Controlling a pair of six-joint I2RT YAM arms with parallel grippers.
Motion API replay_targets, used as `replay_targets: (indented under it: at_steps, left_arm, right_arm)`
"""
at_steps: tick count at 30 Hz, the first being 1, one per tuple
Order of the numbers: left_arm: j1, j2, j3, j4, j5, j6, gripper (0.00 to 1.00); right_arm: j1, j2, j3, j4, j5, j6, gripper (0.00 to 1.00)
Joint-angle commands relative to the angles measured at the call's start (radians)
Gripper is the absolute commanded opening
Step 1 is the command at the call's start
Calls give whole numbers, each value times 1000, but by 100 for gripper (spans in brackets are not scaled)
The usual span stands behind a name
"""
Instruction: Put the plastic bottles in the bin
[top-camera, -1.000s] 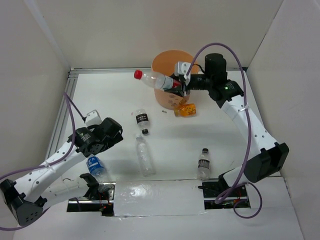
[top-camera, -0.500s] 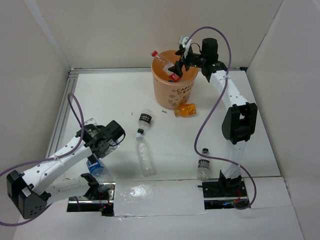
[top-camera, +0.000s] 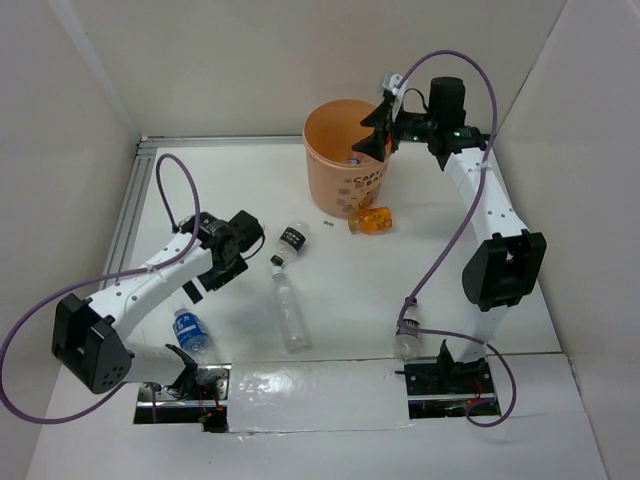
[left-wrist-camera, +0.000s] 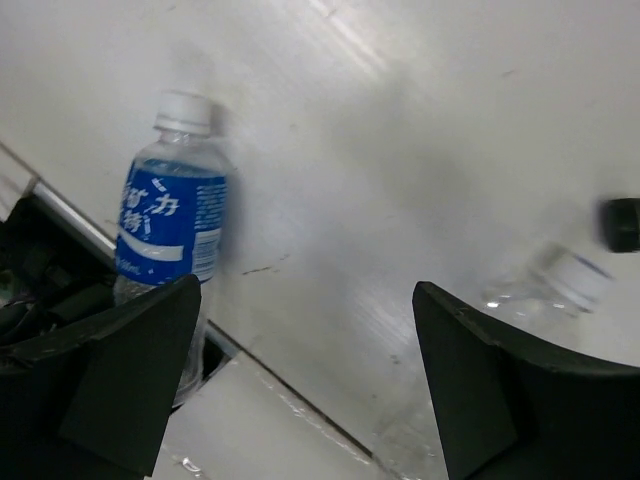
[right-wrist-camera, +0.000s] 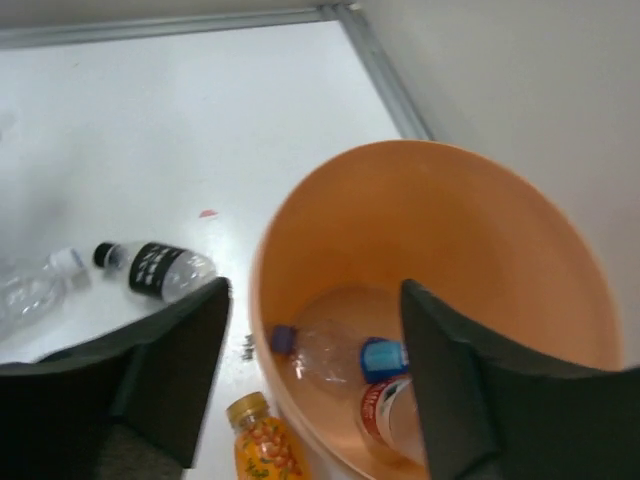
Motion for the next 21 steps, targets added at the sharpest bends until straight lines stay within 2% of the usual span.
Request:
replay_targets:
  at_steps: [1, 2, 3, 5, 8, 10, 14, 16, 17, 18, 21]
  left_arm:
    - [10, 12, 135, -31, -65, 98, 100]
    - [10, 12, 182, -31, -76, 117, 100]
    - [10, -3, 200, -31, -76, 138, 100]
    - [10, -25, 224, -8, -76, 213, 100]
    - [20, -89, 203, 92, -62, 364, 100]
    - [20, -126, 203, 124, -62, 390, 100]
    - [20, -283, 227, 268, -84, 537, 100]
    - [20, -354, 237, 411, -94, 609, 100]
    - [20, -391, 237, 467, -105, 649, 100]
    - [20, -426, 237, 524, -105, 734, 100]
    - [20, -520, 249, 695, -105, 864, 100]
  right_arm:
    - [90, -45, -33, -308, -108, -155, 69]
    - [118, -64, -68, -323, -79, -176, 62]
    - [149, -84, -110, -323, -51, -176, 59]
    - [253, -136, -214, -314, 32, -165, 59]
    - [366, -145, -289, -287, 116, -112, 97]
    - [402, -135, -314, -267, 150, -58, 100]
    - [491, -73, -336, -277, 173, 28, 100]
    - [525, -64, -356, -250, 157, 92, 99]
    - [540, -52, -369, -194, 144, 172, 95]
    - [577, -40, -392, -161, 144, 218, 85]
    - [638, 25, -392, -69, 144, 379, 70]
